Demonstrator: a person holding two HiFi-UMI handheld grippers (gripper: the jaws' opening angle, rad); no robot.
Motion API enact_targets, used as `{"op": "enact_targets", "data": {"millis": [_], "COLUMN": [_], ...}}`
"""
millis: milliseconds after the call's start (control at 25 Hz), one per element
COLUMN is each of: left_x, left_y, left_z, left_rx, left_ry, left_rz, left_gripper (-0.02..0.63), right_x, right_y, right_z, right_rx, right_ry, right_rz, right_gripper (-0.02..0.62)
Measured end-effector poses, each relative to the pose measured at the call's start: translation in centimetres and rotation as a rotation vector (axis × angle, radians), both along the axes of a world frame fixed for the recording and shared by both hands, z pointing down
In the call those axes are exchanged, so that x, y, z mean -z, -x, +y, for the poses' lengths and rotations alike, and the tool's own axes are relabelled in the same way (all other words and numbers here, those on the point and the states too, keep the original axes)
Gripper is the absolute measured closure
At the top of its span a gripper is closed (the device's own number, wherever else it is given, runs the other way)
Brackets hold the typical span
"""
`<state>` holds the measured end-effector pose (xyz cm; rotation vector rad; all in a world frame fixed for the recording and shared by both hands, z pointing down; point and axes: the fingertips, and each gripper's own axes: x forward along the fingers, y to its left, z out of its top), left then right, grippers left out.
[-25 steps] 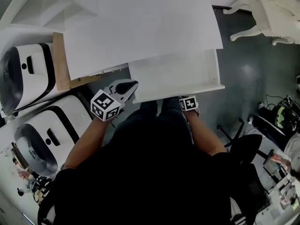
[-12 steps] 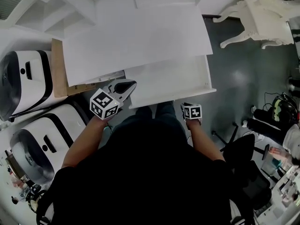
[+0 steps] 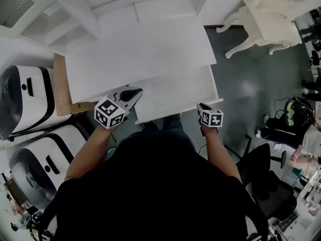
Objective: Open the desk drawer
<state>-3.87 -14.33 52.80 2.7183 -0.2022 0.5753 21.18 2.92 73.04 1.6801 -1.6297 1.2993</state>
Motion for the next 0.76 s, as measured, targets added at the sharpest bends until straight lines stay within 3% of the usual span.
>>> {"op": "enact_targets", "data": {"millis": [520,760], "left_x": [2.6,3.2], "left_y": [0.0,-0.5], "left_z": [-1.0,-0.3], "left_rx": [-0.001,-0.002], "left_ry": [-0.041,-0.038], "left_rz": [0.04,0.052], "left_gripper": [0.597,0.597], "right_x": [10.9,14.8], "right_y": [-2.2,-2.0], "right_z": [-5.9,-5.7], "right_rx": [-0.027,0.031], "right_ry": [-0.237,-0.292], "right_rz": [0.057,0.136], "right_gripper": [0.541,0.541]}}
